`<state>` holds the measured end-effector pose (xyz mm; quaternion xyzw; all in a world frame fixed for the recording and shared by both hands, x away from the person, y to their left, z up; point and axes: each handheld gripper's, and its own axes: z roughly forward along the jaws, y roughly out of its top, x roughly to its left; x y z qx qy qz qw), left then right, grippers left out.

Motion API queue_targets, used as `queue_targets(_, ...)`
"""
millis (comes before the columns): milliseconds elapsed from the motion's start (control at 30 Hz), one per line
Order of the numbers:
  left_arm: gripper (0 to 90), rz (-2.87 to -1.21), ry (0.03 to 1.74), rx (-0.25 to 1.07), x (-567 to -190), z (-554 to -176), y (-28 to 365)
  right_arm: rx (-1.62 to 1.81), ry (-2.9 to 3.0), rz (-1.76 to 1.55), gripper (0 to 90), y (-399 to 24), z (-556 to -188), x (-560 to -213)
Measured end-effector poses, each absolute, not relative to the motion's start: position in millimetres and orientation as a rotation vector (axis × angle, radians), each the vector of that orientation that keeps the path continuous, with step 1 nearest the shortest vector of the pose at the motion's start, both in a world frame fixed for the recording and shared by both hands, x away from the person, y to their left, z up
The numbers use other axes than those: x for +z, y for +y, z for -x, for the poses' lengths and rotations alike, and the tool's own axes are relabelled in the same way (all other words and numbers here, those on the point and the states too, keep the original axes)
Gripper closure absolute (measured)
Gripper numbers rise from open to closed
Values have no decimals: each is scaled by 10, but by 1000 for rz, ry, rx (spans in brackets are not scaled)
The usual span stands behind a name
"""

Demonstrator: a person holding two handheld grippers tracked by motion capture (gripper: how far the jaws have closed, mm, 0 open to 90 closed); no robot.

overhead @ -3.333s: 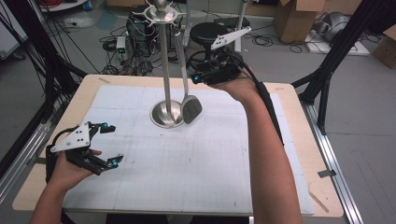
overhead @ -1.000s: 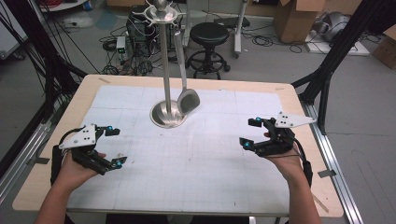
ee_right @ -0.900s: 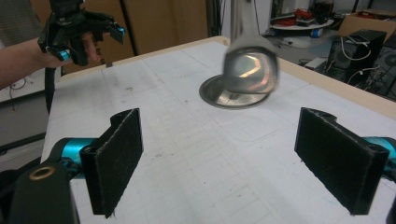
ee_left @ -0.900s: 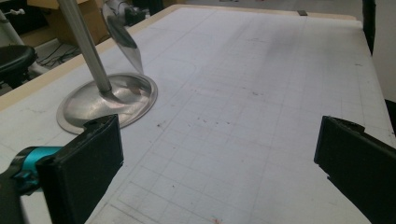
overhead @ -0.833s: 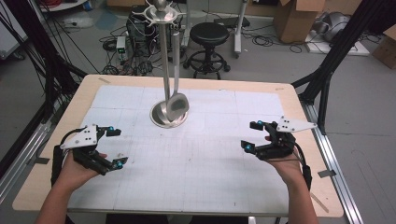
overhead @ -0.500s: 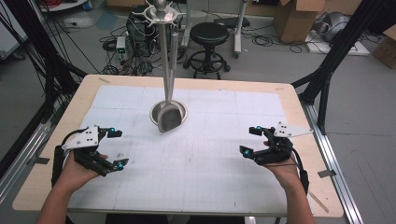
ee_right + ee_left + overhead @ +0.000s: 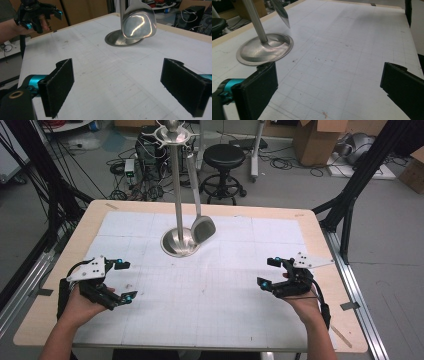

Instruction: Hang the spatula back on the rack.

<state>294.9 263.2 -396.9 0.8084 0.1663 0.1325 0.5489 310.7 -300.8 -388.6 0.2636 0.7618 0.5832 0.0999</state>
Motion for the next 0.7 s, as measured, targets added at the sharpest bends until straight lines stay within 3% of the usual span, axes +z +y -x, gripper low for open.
queue_targets(700, 17, -1915, 413, 311, -3994, -2993, 2642, 1736, 2261, -774, 107, -3005, -3110, -3887)
